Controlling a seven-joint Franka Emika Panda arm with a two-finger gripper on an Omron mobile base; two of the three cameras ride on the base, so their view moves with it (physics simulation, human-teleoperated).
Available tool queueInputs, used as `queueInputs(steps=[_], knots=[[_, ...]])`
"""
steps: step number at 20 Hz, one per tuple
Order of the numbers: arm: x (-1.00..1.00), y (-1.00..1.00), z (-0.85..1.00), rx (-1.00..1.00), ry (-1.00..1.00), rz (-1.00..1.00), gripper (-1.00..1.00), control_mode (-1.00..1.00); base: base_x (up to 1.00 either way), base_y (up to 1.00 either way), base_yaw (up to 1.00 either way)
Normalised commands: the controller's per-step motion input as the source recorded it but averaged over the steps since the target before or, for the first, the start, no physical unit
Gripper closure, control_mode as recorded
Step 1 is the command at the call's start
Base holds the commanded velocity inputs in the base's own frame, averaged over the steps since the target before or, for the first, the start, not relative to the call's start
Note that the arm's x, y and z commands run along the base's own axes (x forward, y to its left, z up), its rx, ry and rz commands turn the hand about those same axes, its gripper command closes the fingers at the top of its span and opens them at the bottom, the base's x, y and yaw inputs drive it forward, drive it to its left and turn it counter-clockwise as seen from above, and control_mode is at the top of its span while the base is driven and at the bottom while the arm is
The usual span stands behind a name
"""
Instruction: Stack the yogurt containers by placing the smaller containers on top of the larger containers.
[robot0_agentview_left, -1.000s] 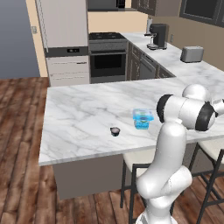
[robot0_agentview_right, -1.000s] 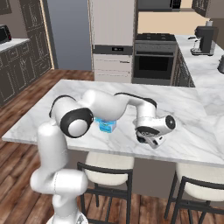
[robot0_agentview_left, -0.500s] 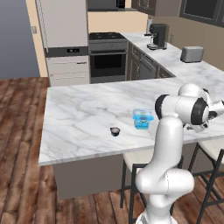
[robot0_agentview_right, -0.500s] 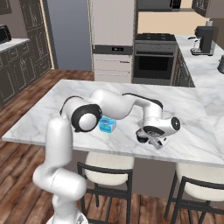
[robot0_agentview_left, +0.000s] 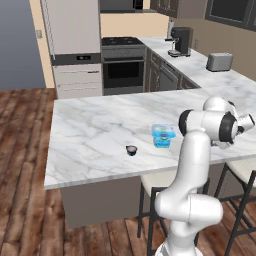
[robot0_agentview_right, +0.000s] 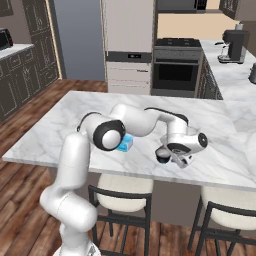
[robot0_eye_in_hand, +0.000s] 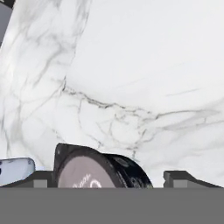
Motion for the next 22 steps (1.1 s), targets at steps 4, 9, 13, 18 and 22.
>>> queueInputs(steps=[4,9,13,18,22], knots=[[0.20,0.00,-0.14,0.00,0.00,0.00,-1.00,-1.00,0.00,0.00,0.00],[0.00,0.00,-0.11,0.00,0.00,0.00,-1.00,-1.00,0.00,0.00,0.00],[-0.03,0.00,-0.11,0.00,0.00,0.00,-1.00,-1.00,0.00,0.00,0.00],[0.00,0.01,-0.25,0.00,0.00,0.00,-1.00,-1.00,0.00,0.00,0.00],[0.01,0.08,-0.31,0.00,0.02,0.01,-1.00,-1.00,0.00,0.00,0.00]])
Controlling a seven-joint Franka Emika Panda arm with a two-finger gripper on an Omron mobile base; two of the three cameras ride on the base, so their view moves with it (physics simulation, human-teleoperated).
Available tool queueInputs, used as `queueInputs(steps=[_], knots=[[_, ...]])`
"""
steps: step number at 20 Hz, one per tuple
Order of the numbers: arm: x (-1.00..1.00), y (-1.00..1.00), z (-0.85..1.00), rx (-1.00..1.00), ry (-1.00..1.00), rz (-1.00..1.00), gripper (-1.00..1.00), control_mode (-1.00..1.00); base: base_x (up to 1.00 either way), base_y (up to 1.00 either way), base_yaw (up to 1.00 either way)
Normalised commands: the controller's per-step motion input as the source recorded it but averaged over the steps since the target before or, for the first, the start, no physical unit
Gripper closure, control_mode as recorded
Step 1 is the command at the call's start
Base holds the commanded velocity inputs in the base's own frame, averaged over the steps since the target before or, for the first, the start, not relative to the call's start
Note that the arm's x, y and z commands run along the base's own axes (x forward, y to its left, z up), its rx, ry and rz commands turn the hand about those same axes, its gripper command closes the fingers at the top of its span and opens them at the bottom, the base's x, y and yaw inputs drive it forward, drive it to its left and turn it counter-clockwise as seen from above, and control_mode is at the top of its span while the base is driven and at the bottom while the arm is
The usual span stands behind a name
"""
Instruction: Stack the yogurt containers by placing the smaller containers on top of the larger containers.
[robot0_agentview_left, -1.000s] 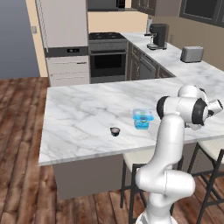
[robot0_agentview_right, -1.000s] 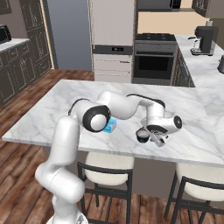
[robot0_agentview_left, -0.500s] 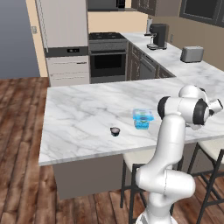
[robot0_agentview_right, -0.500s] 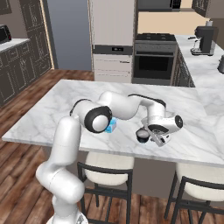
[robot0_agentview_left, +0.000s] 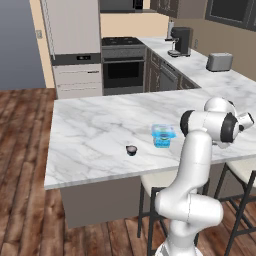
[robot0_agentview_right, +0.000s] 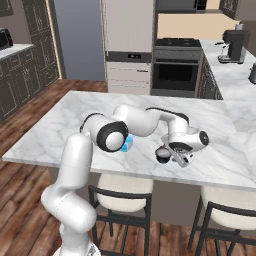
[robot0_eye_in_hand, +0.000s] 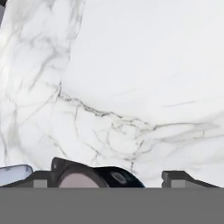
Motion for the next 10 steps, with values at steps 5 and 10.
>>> queueInputs(steps=[5,10], knots=[[0.01,0.15,-0.34,0.01,0.10,0.12,-1.00,-1.00,0.00,0.00,0.00],[0.00,0.04,-0.37,0.04,0.05,0.21,-1.00,-1.00,0.00,0.00,0.00]])
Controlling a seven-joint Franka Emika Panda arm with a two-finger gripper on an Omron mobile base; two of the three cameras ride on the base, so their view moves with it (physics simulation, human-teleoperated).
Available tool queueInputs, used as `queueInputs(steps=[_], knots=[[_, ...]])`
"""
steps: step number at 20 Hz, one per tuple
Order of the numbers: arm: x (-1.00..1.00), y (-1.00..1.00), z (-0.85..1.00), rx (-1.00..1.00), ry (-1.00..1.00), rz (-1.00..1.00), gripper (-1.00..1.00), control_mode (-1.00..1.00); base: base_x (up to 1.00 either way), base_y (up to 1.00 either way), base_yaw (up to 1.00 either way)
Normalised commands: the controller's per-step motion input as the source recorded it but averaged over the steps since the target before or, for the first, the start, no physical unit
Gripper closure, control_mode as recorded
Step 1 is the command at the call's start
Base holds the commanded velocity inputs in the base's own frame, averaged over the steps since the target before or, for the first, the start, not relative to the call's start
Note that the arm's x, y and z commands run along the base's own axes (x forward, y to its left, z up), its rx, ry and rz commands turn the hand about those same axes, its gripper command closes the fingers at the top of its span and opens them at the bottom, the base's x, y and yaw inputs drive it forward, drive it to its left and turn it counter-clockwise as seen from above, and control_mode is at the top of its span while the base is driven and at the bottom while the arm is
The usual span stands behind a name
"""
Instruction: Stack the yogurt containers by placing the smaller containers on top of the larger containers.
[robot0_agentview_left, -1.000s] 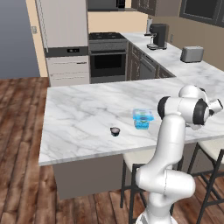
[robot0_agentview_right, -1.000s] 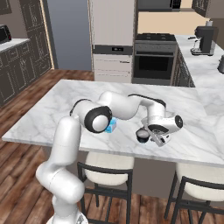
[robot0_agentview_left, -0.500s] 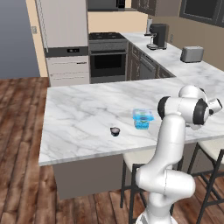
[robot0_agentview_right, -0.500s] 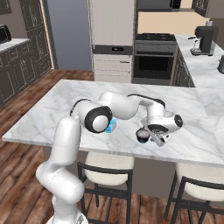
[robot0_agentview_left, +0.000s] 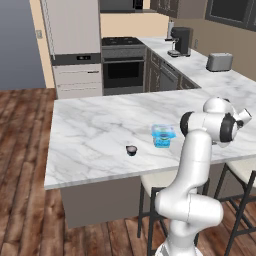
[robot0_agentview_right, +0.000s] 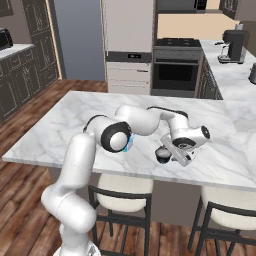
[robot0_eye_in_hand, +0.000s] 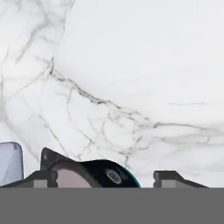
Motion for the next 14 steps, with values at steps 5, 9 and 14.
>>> queueInputs(steps=[5,9,14], knots=[[0.00,0.01,-0.40,0.04,0.01,0.20,-1.00,-1.00,0.00,0.00,0.00],[0.00,0.18,-0.48,0.00,0.00,0.15,-1.00,-1.00,0.00,0.00,0.00],[0.00,0.39,-0.43,0.00,0.00,0.08,1.00,-1.00,0.00,0.00,0.00]])
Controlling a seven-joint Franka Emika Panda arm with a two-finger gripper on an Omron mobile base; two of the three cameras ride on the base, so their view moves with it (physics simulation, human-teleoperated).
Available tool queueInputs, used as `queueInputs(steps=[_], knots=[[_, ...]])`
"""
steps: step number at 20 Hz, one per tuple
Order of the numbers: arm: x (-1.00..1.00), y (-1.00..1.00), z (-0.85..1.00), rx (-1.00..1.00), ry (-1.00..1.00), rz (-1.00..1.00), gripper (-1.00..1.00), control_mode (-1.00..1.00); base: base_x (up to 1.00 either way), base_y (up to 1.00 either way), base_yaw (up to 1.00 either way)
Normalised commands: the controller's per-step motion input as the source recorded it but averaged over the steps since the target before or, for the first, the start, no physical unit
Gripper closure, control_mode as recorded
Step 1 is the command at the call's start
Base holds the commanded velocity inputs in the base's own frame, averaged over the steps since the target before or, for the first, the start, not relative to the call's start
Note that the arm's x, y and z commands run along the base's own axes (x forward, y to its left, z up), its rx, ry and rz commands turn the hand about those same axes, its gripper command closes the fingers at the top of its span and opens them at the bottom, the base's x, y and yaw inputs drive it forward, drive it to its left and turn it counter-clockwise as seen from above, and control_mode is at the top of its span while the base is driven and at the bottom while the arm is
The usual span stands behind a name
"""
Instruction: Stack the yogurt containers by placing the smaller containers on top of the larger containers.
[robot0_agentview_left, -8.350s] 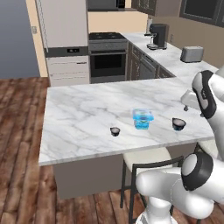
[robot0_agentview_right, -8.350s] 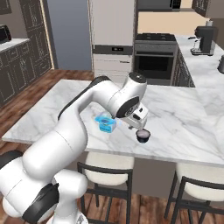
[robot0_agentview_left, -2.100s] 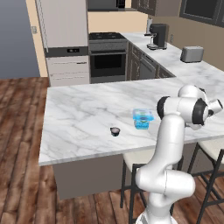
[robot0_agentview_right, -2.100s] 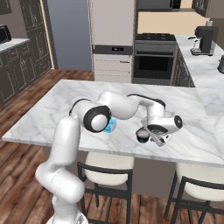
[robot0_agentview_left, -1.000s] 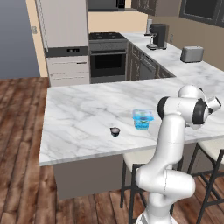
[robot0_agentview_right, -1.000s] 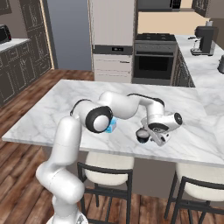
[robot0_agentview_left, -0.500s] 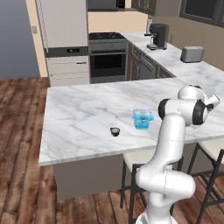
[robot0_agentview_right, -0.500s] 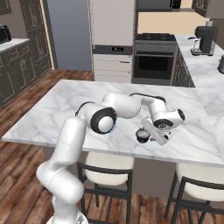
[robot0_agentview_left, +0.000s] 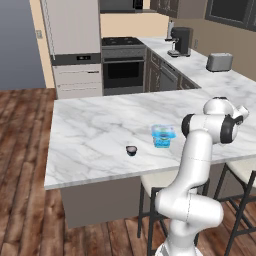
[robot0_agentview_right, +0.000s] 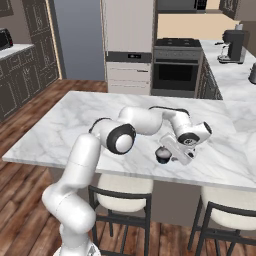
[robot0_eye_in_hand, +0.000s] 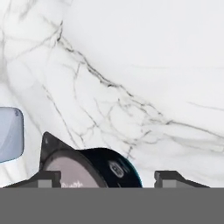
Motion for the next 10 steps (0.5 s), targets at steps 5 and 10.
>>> queueInputs(steps=[5,10], knots=[[-0.12,0.27,-0.38,0.00,-0.01,0.00,1.00,-1.00,0.00,0.00,0.00],[-0.25,0.28,-0.17,0.00,-0.05,0.00,1.00,-1.00,0.00,0.00,0.00]])
